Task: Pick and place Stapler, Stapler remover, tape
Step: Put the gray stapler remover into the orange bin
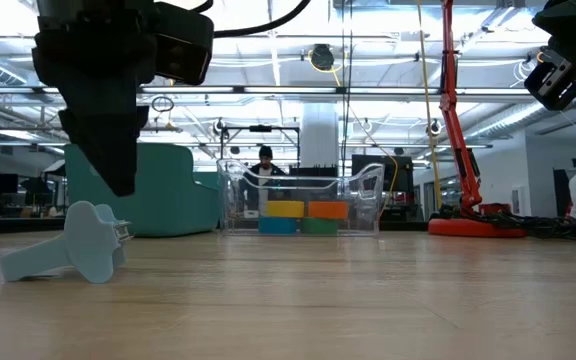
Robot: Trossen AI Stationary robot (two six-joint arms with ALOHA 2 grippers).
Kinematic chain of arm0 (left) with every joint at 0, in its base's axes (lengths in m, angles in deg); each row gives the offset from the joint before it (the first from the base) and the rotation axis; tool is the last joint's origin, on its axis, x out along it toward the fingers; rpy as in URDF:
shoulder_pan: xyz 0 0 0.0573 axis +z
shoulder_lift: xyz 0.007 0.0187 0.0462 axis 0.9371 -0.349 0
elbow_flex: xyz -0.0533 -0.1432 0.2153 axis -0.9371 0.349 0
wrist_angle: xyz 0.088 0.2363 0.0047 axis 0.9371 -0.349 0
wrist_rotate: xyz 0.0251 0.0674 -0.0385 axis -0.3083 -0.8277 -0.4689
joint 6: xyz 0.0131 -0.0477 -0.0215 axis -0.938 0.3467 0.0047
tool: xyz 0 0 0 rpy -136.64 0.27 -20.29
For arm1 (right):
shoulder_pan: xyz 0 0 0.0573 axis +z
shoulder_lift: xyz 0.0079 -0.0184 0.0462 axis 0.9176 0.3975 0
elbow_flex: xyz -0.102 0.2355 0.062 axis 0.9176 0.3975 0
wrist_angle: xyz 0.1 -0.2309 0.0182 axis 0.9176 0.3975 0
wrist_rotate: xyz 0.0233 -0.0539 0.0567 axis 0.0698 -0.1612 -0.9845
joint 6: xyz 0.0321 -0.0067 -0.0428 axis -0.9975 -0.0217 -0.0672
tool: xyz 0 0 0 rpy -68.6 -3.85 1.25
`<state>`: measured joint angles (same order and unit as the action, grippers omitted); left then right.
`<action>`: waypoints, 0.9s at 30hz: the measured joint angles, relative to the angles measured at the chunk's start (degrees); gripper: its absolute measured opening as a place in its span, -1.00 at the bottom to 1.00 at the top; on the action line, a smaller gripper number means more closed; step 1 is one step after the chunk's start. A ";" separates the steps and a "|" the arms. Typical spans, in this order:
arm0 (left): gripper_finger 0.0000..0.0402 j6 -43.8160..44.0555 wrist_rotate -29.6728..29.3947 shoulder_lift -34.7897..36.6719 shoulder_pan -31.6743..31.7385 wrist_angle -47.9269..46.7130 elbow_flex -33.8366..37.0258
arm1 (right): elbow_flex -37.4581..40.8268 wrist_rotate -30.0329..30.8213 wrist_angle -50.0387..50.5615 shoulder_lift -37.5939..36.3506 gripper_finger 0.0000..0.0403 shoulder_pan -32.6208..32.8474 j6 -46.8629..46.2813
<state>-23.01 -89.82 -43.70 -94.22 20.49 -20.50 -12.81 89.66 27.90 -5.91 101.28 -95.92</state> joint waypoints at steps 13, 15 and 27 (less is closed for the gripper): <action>-0.03 0.60 0.02 -0.51 -2.14 -0.82 0.04 | 0.00 -0.01 0.00 -0.02 -0.98 -0.02 0.50; -0.04 1.05 0.01 -1.16 -2.16 -1.09 0.05 | -0.02 -0.01 0.00 0.00 -0.98 -0.01 0.52; -0.06 -0.30 1.59 -5.37 -1.68 2.14 0.02 | -0.07 -0.04 0.20 -0.02 -0.98 0.00 -0.09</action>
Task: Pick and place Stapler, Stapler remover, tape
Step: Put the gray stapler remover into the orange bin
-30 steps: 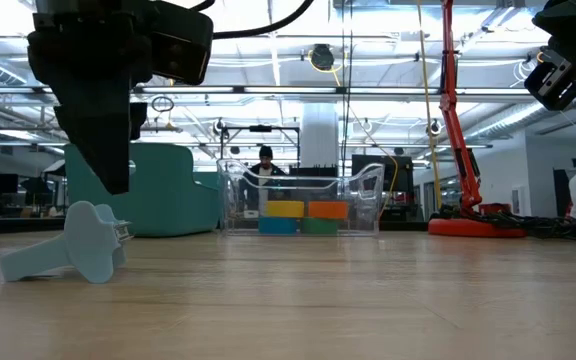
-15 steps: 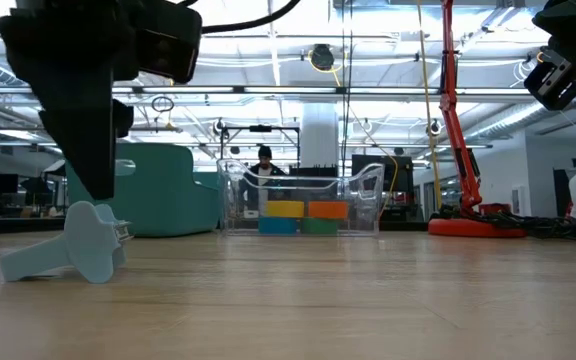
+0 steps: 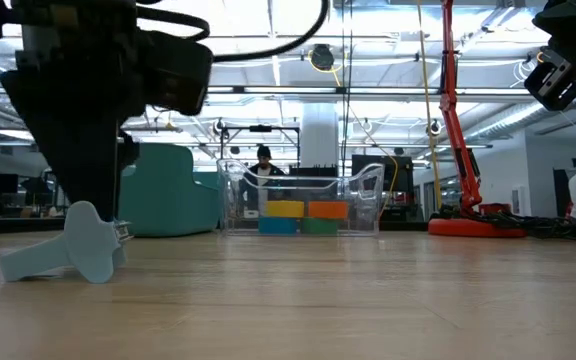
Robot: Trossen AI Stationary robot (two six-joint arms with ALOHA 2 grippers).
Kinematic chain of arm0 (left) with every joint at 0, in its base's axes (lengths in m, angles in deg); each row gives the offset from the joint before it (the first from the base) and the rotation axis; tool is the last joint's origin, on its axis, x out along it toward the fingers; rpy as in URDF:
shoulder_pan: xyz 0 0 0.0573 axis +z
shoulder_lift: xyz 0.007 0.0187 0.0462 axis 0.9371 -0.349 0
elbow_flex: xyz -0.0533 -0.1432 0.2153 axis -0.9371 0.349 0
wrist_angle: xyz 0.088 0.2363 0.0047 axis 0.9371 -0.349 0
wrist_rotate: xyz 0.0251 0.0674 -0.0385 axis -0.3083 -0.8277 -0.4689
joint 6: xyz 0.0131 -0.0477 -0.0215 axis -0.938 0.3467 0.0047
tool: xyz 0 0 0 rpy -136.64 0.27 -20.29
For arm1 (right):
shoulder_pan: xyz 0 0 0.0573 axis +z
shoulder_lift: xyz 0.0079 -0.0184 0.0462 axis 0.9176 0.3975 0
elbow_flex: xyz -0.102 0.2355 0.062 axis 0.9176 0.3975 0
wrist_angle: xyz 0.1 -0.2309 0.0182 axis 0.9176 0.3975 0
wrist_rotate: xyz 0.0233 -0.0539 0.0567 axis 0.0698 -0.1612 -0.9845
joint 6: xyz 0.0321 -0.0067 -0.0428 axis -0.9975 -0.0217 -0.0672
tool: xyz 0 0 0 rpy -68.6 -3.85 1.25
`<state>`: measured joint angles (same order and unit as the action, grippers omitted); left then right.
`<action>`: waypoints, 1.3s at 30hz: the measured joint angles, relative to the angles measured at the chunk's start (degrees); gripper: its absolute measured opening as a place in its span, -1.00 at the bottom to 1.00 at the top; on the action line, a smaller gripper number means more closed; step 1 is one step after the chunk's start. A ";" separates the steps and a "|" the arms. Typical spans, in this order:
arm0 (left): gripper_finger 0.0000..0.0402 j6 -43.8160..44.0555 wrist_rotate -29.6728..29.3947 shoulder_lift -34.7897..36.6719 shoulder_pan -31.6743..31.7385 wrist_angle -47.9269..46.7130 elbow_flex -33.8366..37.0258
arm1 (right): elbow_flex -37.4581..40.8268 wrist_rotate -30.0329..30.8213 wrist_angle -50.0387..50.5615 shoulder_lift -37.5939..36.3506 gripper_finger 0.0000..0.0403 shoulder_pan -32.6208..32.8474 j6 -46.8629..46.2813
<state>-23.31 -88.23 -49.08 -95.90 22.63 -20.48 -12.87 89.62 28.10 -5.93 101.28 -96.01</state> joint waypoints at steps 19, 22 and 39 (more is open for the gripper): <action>-0.06 0.04 4.52 -0.90 0.35 -0.06 0.02 | 0.00 0.00 0.04 0.02 -0.98 0.02 -0.04; -0.06 -0.04 4.53 -0.52 0.57 -0.14 0.02 | 0.00 0.00 0.04 0.02 -0.98 0.02 -0.06; -0.18 -0.69 4.34 0.82 0.97 -0.50 0.02 | 0.03 0.00 0.04 0.02 -0.98 0.02 -0.08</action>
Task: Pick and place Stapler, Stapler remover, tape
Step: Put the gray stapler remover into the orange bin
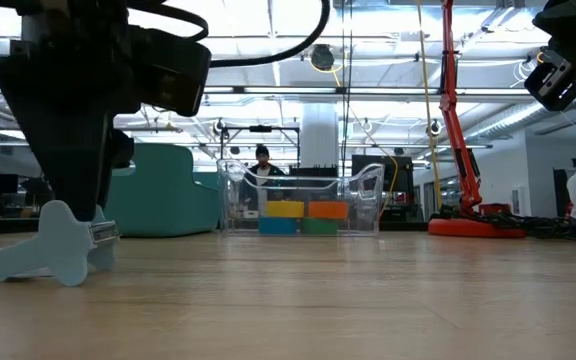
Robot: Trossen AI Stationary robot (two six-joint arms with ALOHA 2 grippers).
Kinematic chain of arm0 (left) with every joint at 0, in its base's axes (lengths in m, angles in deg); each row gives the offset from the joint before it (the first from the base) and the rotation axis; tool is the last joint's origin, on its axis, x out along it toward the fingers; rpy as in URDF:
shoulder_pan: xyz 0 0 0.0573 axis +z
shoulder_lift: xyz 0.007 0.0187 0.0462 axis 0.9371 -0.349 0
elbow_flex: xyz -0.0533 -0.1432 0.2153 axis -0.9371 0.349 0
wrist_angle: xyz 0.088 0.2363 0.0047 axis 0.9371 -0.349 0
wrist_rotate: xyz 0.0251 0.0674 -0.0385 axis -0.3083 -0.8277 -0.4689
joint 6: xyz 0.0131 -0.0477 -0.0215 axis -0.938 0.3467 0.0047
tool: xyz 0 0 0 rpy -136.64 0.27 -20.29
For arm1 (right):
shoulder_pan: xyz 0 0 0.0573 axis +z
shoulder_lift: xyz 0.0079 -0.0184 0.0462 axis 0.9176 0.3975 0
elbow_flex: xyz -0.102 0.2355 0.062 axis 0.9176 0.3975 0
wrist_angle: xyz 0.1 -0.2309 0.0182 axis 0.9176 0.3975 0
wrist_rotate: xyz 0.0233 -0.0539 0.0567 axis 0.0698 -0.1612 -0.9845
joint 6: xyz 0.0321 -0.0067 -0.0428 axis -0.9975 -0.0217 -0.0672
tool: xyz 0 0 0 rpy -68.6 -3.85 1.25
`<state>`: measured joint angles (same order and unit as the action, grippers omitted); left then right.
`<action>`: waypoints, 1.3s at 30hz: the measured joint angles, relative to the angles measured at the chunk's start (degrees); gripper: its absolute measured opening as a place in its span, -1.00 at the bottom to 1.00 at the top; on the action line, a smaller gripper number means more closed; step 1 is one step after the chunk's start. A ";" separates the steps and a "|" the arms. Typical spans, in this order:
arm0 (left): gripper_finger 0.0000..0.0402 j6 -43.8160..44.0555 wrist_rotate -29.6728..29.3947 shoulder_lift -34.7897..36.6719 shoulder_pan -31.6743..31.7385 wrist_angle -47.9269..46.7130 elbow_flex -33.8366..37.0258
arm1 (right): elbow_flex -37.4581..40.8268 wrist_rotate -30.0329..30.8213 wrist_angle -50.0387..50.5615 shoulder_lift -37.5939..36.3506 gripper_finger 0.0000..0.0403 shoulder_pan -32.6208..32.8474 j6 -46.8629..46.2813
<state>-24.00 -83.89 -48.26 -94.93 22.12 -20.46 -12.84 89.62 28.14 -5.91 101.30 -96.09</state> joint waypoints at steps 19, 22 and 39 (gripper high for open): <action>-0.65 -3.03 -3.21 -0.78 -0.67 0.78 -0.05 | 0.04 0.01 0.02 -0.02 -0.98 0.00 -0.19; -0.72 -3.48 -3.29 -0.83 -0.67 0.57 -0.10 | 0.04 0.02 0.01 -0.02 -0.98 0.00 -0.14; -0.98 -3.80 -0.57 -0.91 0.27 0.64 -0.11 | 0.04 0.04 0.00 -0.02 -0.98 0.00 -0.01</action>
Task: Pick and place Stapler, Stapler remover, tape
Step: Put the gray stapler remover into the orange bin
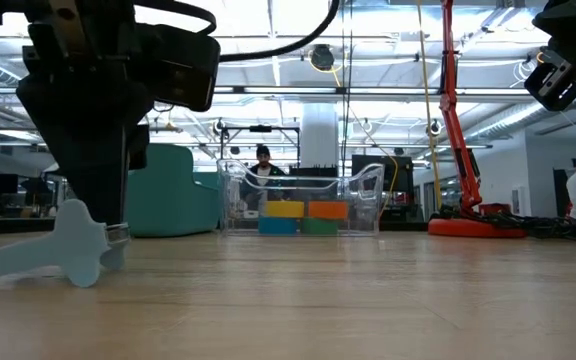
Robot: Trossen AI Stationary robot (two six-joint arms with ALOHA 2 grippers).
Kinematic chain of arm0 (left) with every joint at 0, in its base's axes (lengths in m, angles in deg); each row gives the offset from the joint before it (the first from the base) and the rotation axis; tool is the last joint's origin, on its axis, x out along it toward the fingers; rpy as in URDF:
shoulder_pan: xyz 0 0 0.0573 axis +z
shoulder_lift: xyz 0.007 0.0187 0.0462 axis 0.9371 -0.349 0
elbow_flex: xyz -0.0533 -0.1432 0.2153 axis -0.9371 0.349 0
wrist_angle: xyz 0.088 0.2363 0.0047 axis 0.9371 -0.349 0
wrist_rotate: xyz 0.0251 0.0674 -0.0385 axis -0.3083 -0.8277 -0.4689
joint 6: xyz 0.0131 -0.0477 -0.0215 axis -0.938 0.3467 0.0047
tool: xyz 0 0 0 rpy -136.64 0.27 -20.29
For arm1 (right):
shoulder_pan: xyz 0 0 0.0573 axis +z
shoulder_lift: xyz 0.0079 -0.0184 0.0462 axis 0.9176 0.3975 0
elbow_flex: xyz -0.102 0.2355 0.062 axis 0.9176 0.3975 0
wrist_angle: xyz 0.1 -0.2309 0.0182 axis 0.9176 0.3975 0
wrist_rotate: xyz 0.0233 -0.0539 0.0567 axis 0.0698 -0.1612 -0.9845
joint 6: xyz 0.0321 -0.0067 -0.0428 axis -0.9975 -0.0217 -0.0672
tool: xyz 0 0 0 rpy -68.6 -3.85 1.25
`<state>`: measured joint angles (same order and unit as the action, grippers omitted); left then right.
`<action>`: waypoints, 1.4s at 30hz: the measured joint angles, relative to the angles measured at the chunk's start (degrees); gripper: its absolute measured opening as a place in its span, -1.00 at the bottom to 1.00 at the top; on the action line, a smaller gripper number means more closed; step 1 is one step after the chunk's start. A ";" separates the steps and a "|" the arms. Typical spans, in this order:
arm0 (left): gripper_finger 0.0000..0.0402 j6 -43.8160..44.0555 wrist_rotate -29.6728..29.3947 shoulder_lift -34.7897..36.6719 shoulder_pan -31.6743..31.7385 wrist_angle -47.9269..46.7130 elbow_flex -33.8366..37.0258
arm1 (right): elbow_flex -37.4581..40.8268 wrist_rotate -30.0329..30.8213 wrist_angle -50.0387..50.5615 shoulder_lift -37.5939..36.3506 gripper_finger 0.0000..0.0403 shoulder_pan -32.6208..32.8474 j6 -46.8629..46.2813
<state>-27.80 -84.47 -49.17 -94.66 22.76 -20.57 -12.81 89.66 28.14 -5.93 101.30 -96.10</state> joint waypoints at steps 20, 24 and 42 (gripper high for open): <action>-1.00 2.39 -9.15 10.88 8.21 29.08 0.09 | 1.03 -6.00 -9.89 4.56 -0.98 0.00 -0.05; -1.00 2.81 -12.49 10.93 10.46 40.75 0.09 | 2.17 -5.99 -18.49 11.39 -0.97 -0.02 3.34; -1.00 1.97 -17.79 10.91 14.89 50.49 0.09 | 2.23 -1.54 -58.51 39.24 -0.31 -6.62 15.04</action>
<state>-25.82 -102.25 -38.26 -79.78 73.25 -20.48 -10.58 88.12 -30.37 33.31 94.68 -81.06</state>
